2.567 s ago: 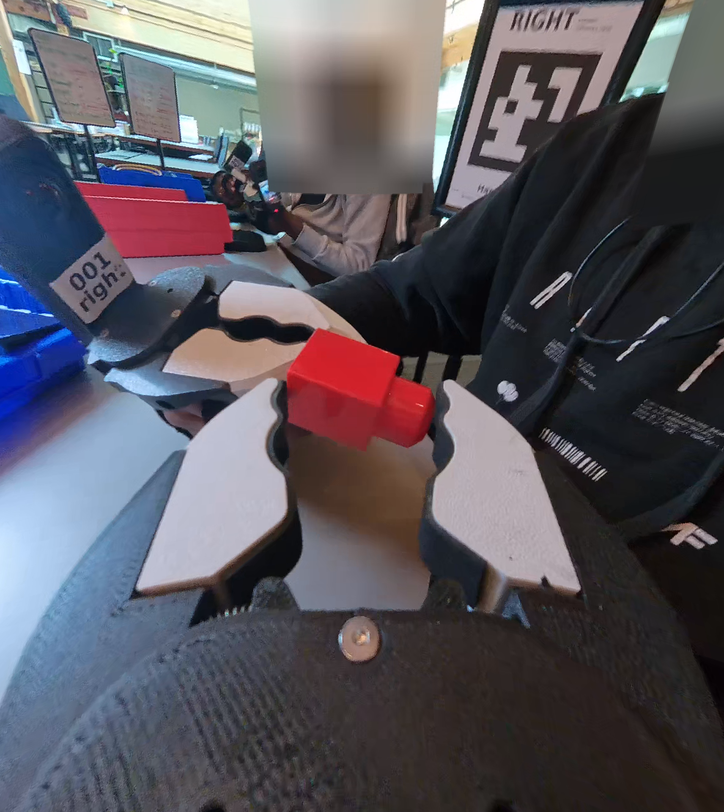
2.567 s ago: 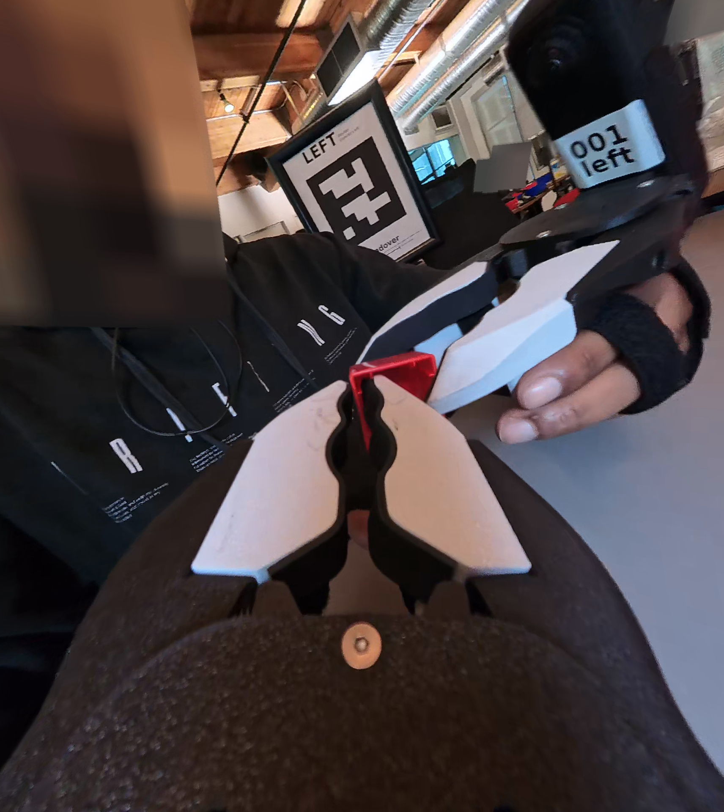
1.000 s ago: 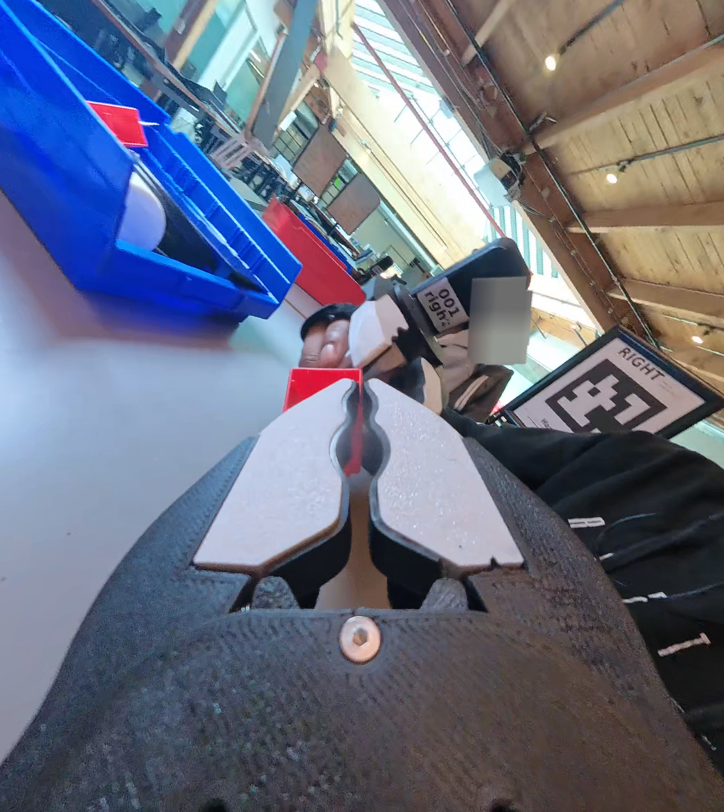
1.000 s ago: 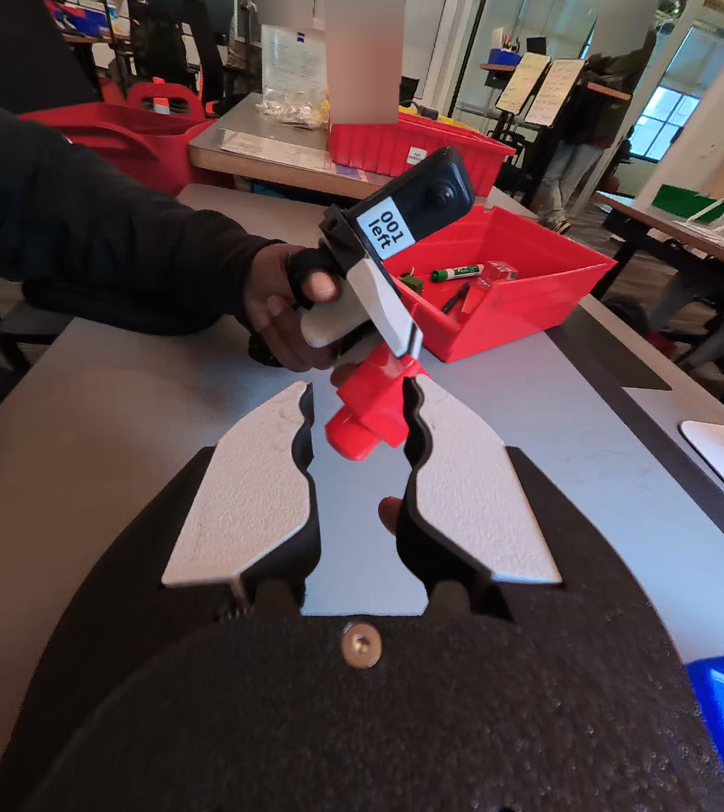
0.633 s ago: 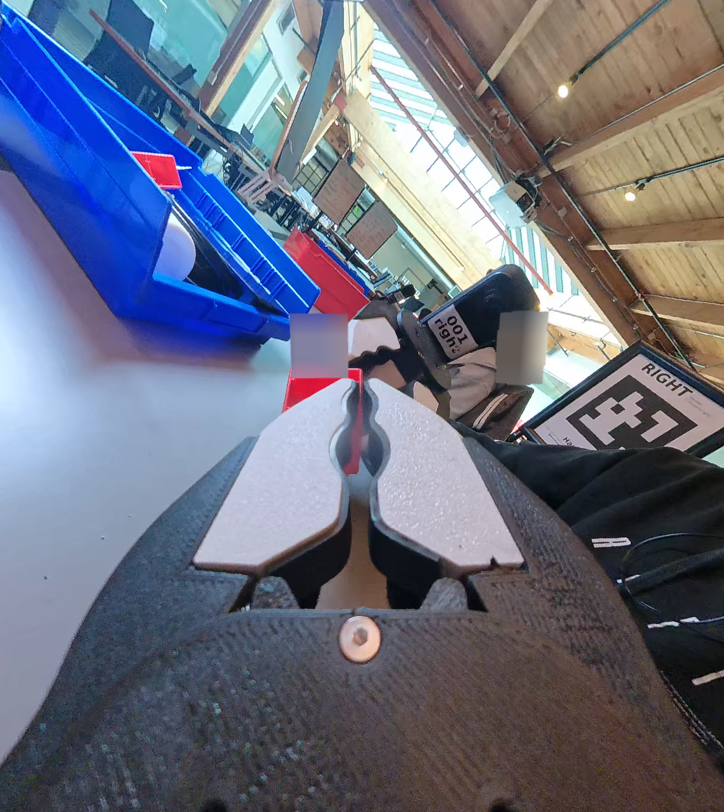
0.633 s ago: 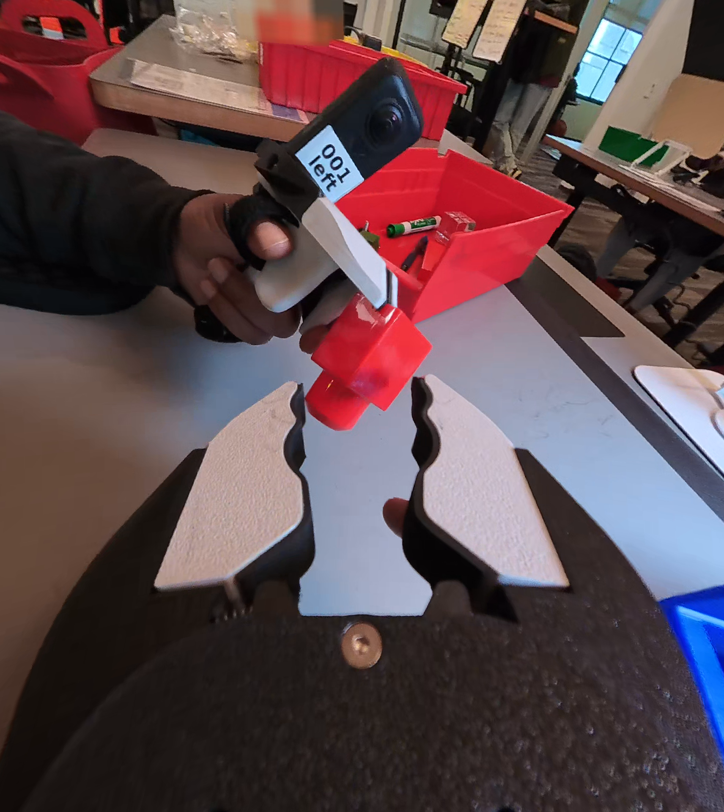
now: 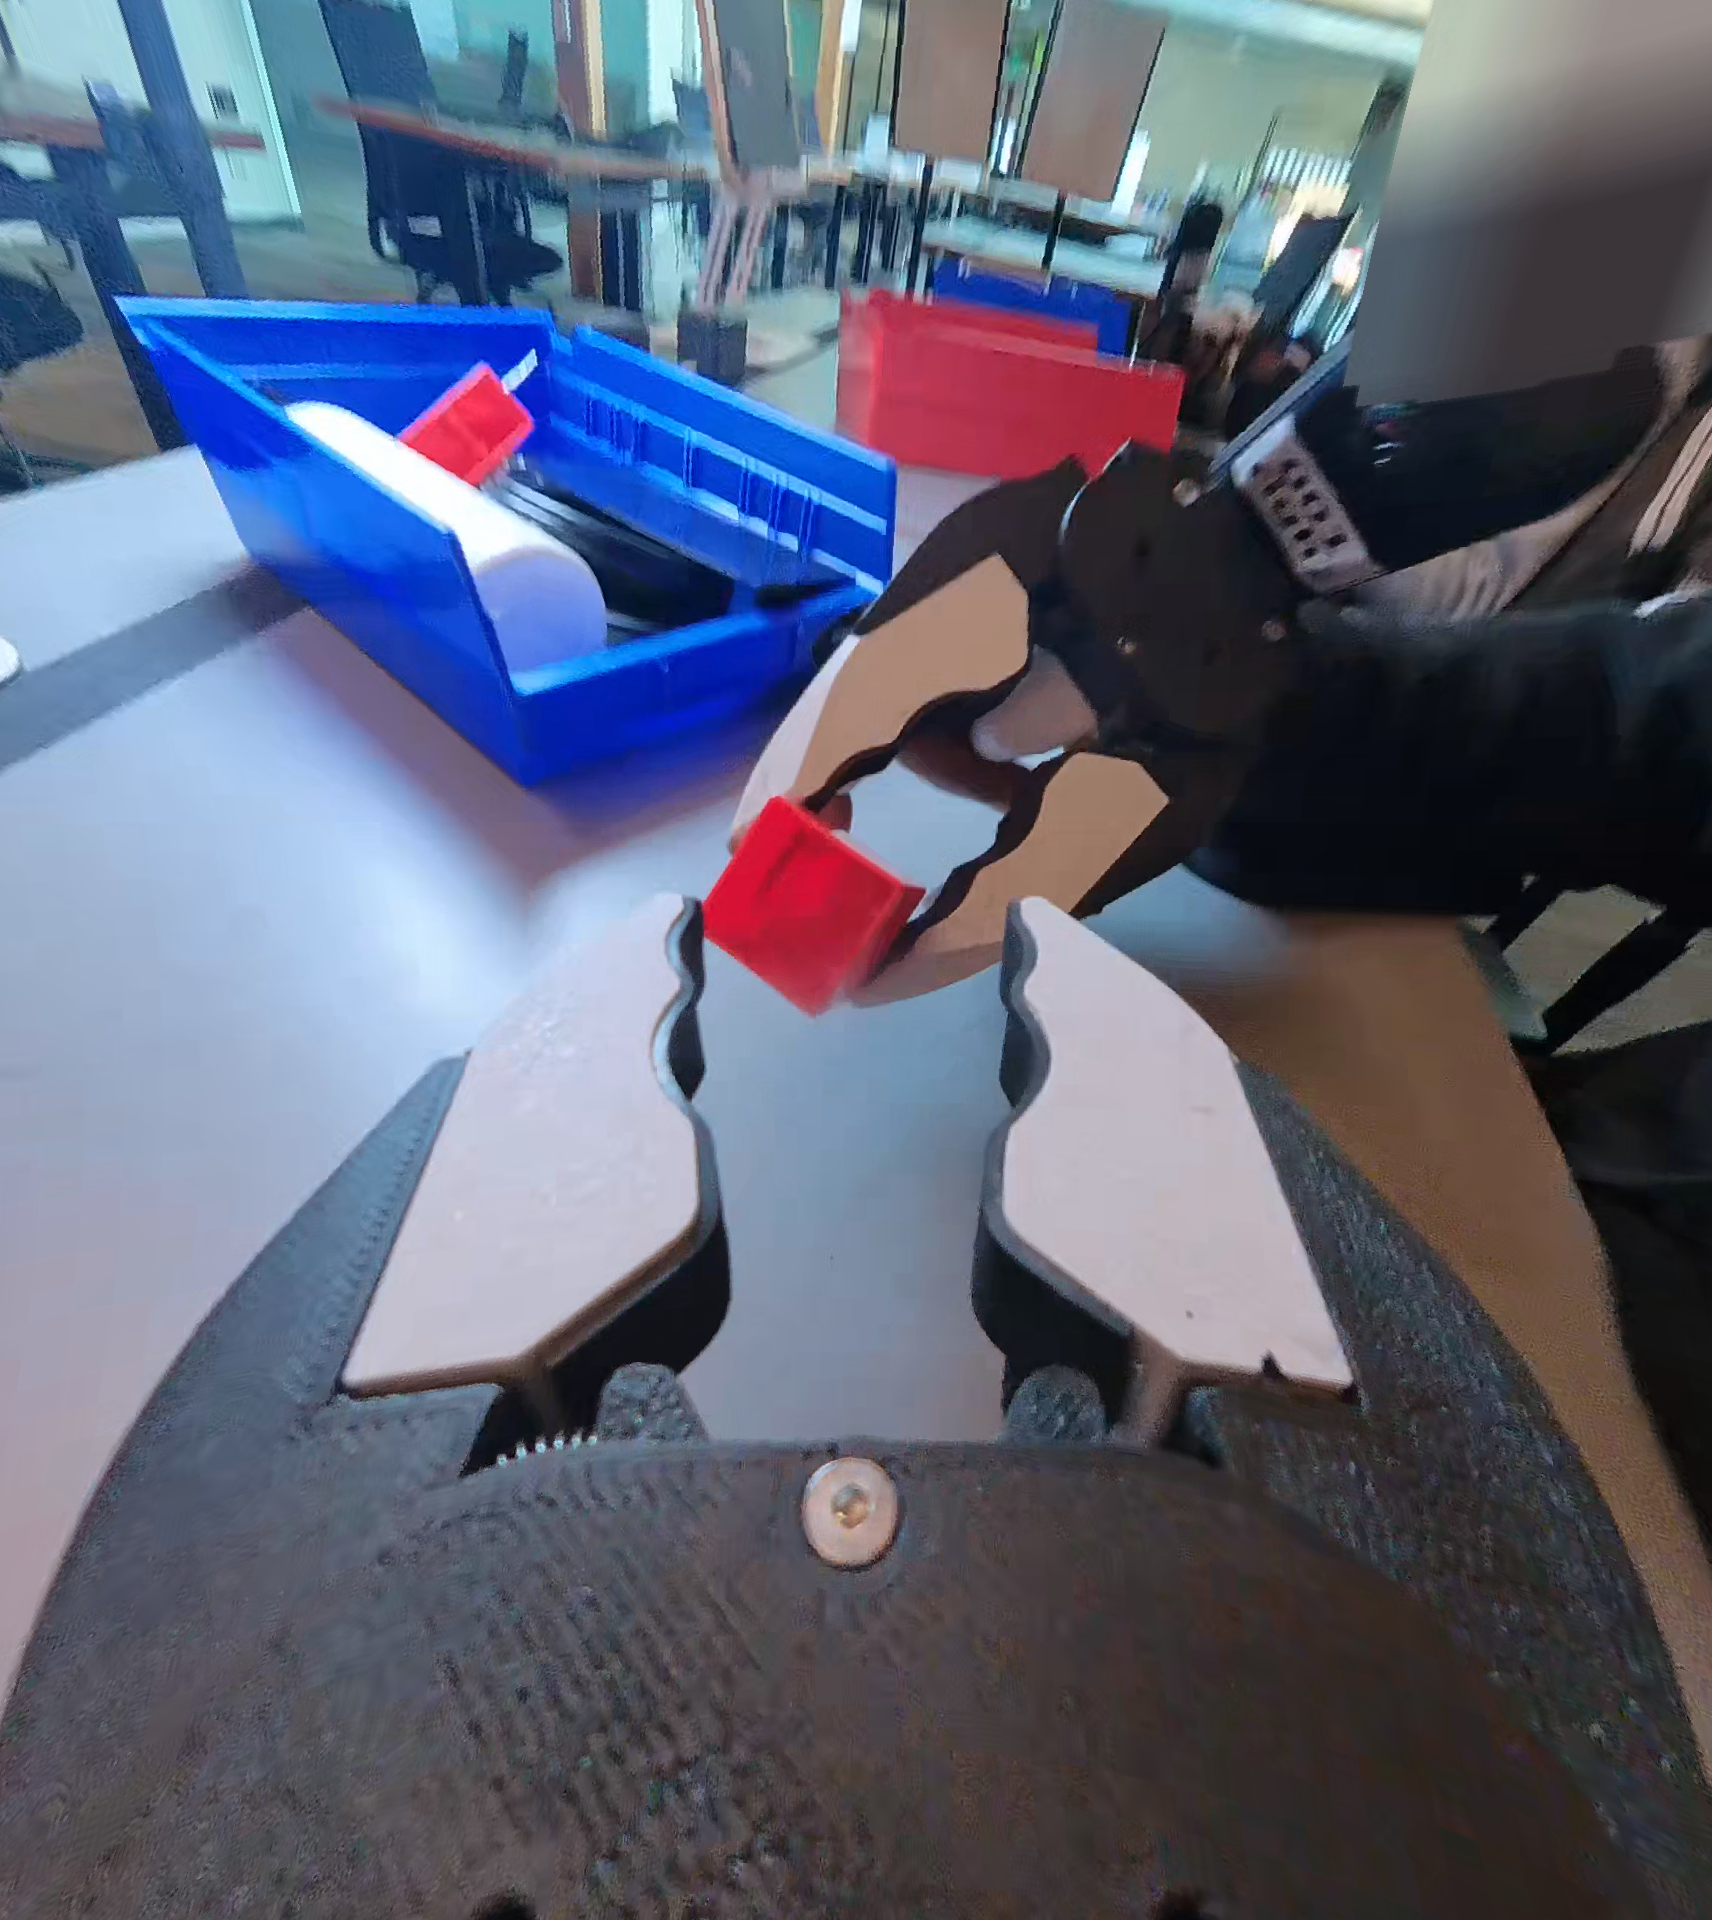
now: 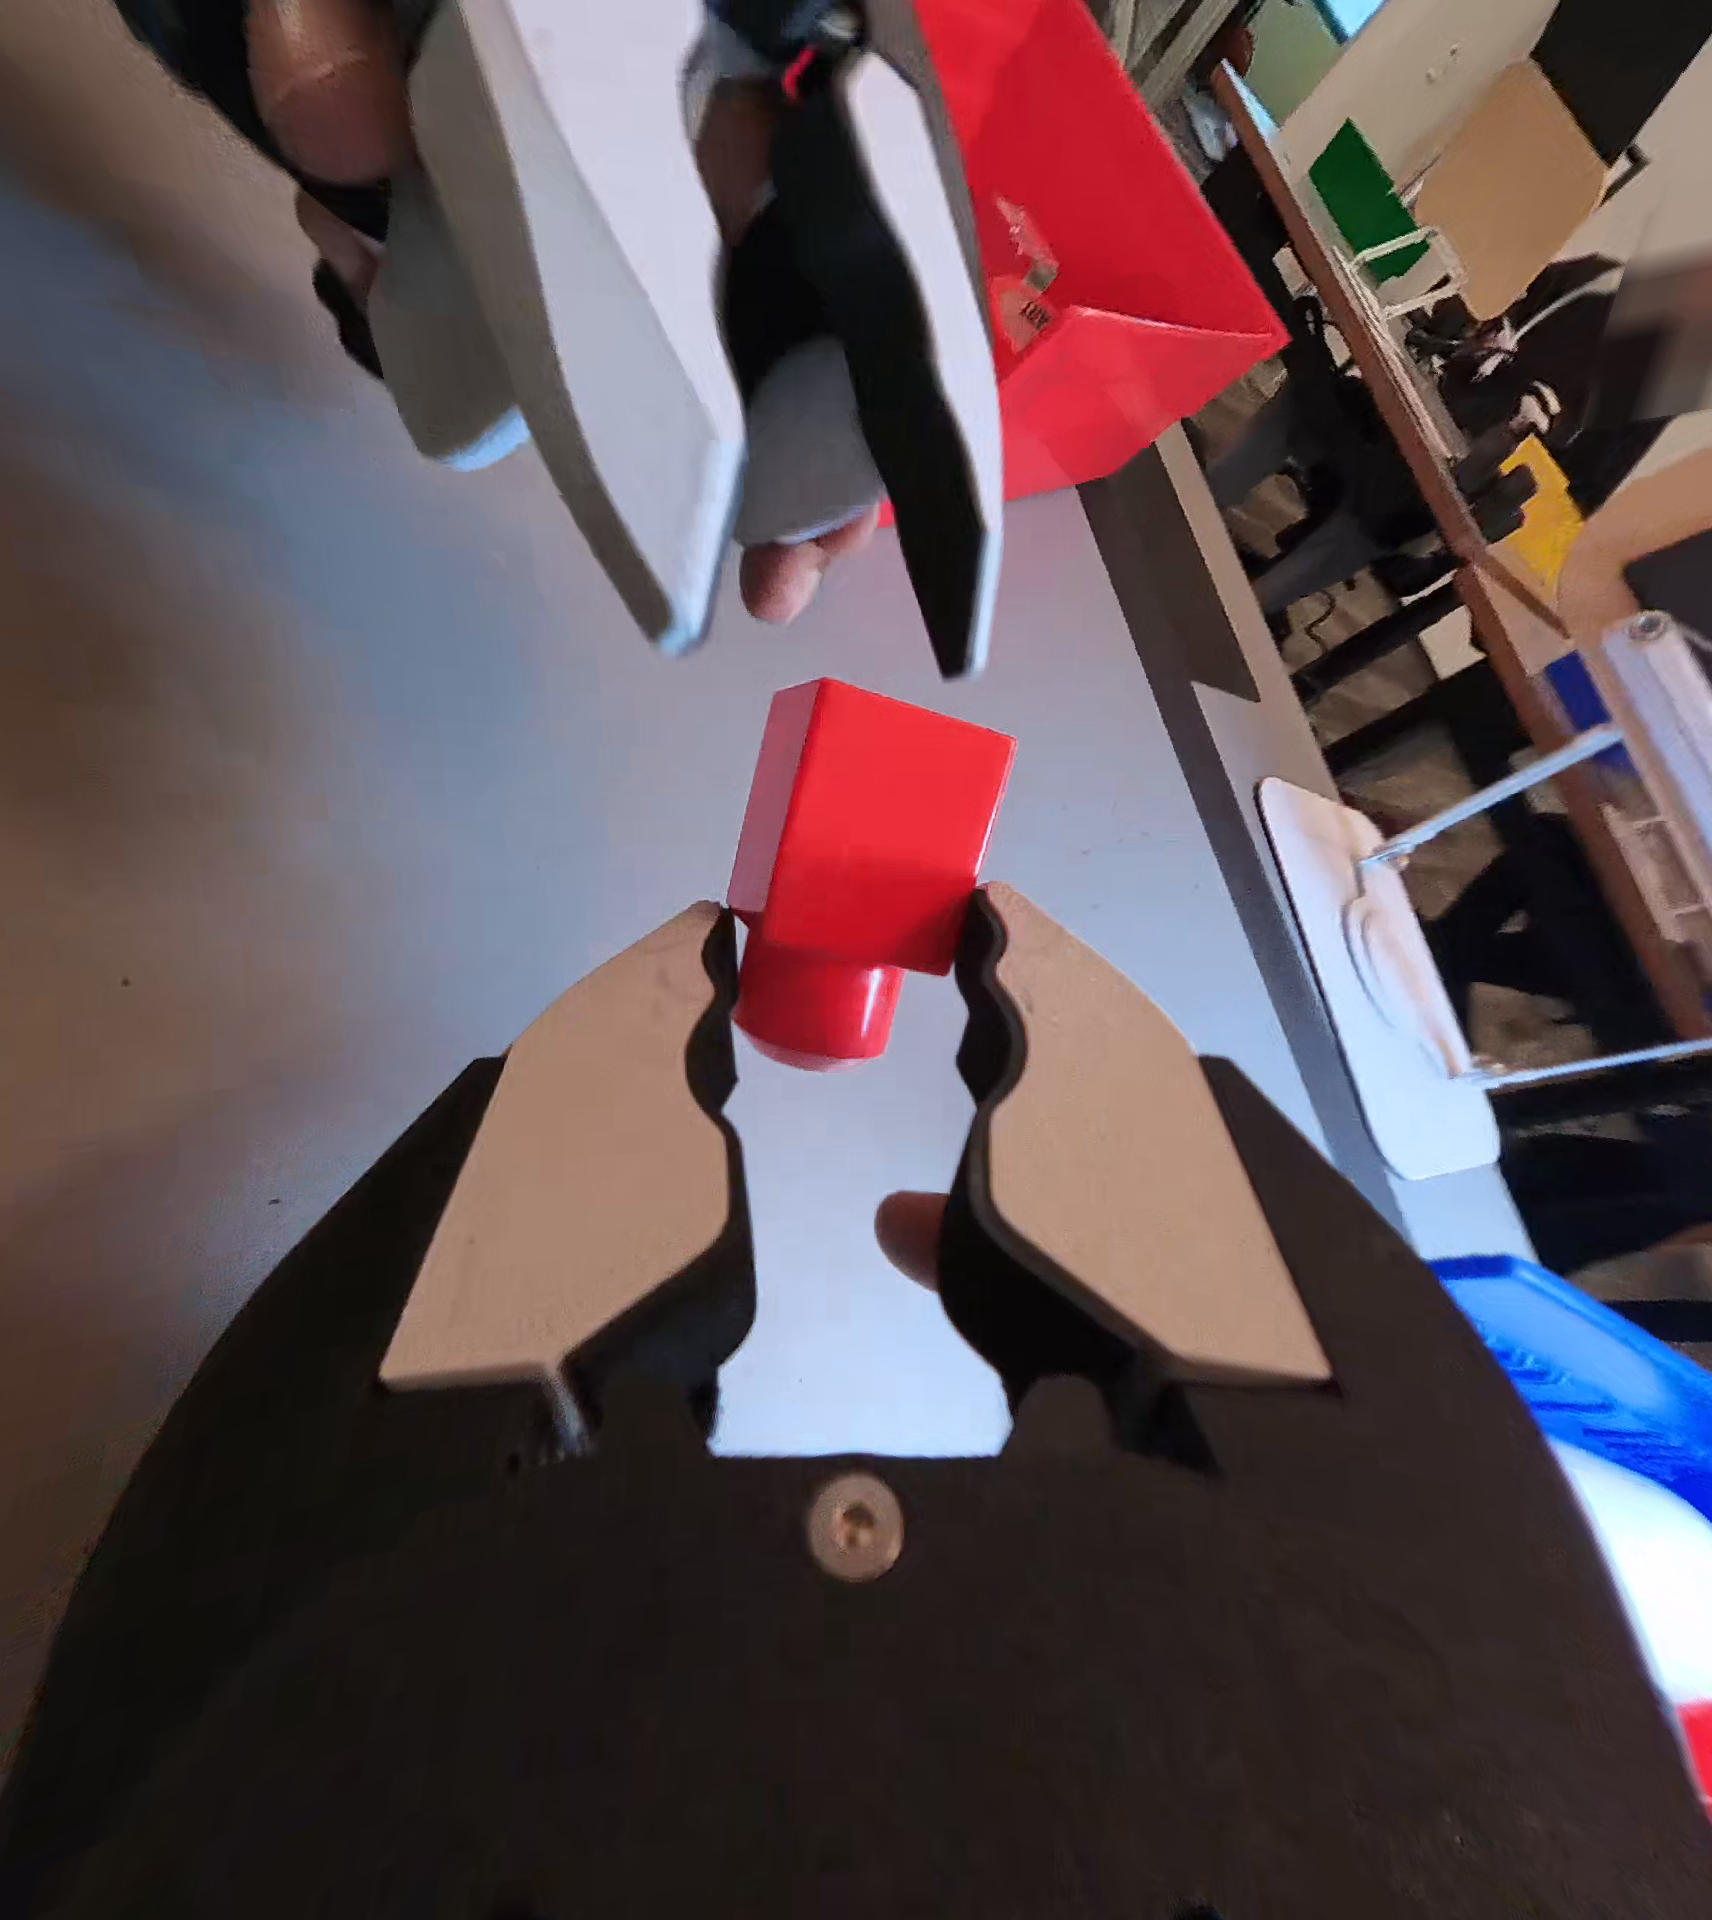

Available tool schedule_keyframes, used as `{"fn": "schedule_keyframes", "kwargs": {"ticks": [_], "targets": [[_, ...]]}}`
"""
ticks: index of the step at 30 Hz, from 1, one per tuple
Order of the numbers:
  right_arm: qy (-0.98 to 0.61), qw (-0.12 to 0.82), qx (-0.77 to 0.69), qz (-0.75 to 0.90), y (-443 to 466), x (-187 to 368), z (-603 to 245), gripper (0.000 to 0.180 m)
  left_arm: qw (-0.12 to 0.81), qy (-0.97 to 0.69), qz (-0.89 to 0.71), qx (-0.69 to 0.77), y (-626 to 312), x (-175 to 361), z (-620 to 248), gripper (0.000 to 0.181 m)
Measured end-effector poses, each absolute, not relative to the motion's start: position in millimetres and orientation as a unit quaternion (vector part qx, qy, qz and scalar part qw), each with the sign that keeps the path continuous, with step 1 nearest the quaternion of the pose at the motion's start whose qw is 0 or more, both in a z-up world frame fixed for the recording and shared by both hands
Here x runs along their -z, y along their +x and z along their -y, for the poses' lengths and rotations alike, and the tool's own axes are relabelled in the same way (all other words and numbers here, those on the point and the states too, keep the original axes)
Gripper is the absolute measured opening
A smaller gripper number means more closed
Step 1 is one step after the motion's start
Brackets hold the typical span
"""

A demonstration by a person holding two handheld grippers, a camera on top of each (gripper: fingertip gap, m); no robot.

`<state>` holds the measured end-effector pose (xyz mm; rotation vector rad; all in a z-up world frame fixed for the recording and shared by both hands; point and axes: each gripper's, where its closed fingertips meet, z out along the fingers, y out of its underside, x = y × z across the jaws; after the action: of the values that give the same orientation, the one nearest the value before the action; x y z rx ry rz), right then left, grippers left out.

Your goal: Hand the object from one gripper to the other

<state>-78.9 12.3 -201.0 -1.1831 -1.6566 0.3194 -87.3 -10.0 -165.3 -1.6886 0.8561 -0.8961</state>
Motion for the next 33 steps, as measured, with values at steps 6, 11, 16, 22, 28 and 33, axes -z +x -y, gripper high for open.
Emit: {"fn": "schedule_keyframes", "kwargs": {"ticks": [6,11,16,22,28,33], "targets": [[-0.44,0.532,-0.018,0.723,-80,211,-15,0.041,0.443,-0.75,-0.245,0.426,-87,183,-3,0.048],[-0.372,0.584,0.056,0.72,-83,195,-15,0.04,0.413,-0.751,-0.213,0.47,-89,182,-3,0.05],[-0.344,0.598,0.093,0.718,-83,192,-17,0.039,0.404,-0.738,-0.235,0.486,-85,180,4,0.034],[-0.51,0.525,-0.276,0.623,-83,170,-3,0.058,0.493,-0.67,-0.313,0.457,-93,152,10,0.033],[-0.519,0.381,-0.537,0.545,-77,151,24,0.048,0.517,-0.607,-0.357,0.486,-86,140,29,0.034],[-0.513,0.398,-0.522,0.553,-76,146,24,0.035,0.517,-0.607,-0.371,0.477,-84,141,32,0.033]]}}
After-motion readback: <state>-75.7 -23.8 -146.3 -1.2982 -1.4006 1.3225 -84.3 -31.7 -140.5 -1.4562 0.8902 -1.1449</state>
